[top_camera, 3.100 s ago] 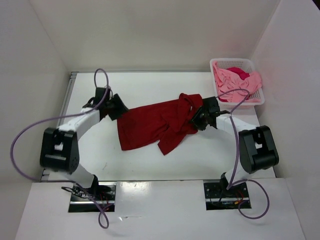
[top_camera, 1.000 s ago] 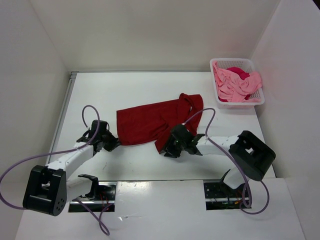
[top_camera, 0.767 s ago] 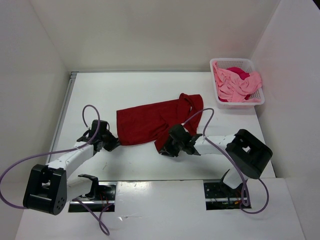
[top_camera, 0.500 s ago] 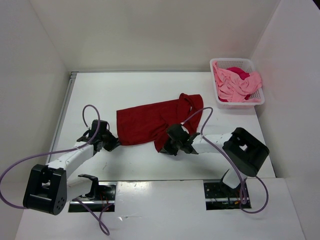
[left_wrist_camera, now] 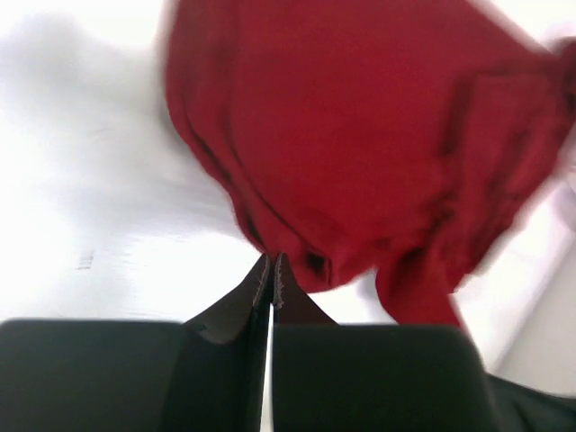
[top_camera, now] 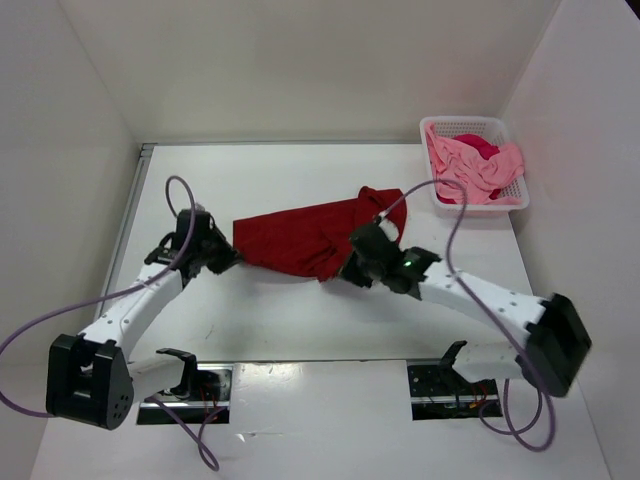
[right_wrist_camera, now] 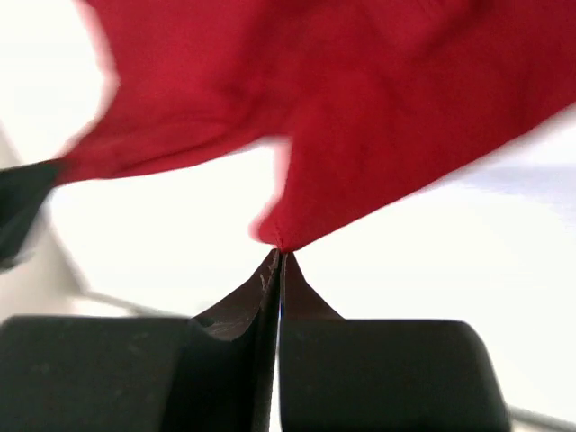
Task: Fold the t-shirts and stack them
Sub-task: Flatten out the tshirt
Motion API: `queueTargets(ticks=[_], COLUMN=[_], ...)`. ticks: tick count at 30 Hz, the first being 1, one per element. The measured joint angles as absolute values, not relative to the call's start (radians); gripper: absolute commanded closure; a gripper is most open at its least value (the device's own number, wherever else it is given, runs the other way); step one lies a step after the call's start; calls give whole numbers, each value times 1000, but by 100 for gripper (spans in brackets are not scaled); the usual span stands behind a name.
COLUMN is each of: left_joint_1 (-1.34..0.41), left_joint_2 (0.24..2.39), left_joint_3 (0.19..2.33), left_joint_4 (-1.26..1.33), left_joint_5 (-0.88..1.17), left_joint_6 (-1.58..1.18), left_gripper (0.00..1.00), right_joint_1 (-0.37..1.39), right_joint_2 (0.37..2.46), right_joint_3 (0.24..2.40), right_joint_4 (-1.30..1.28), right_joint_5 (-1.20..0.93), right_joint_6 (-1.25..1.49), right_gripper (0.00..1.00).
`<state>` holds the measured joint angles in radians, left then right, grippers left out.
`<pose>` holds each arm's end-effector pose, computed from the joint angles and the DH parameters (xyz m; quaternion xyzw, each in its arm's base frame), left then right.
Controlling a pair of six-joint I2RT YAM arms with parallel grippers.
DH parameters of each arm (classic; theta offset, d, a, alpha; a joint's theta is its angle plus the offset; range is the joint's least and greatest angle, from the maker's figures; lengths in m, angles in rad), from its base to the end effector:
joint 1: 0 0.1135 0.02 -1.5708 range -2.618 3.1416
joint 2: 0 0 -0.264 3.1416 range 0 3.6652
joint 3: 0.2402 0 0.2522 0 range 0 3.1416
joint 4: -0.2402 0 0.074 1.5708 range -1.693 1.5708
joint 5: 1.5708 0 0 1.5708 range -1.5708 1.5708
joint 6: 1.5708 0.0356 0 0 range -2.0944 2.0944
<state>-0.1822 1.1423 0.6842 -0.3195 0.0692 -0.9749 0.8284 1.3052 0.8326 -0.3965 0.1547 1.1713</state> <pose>0.2303 -0.0449 0.2223 -0.3435 0.8555 -0.2378 0.3058 0.1843 0.1927 0.2268 0.1859 0.9180 0.2491 0.2462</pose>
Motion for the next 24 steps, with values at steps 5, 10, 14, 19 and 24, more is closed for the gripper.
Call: queueTargets(ticks=[5, 10, 14, 19, 24], left_joint_1=[-187, -132, -99, -98, -98], left_joint_2=[1135, 1153, 1191, 1237, 1242], left_joint_3=[992, 1491, 1816, 2069, 2046], left_joint_4=[-438, -539, -555, -569, -594], left_joint_5=[114, 143, 125, 26, -76], left_joint_6=[-890, -815, -791, -758, -731], left_gripper=[100, 100, 100, 100, 100], right_joint_1=[760, 751, 715, 668, 667], right_joint_2=[1086, 1142, 1273, 1385, 1394], right_joint_3=[1161, 1742, 2221, 2569, 2538], right_joint_4=[-640, -847, -914, -907, -880], right_joint_5=[219, 313, 359, 379, 431], right_joint_6=[1068, 920, 788, 667, 588], right_gripper=[100, 100, 100, 100, 100])
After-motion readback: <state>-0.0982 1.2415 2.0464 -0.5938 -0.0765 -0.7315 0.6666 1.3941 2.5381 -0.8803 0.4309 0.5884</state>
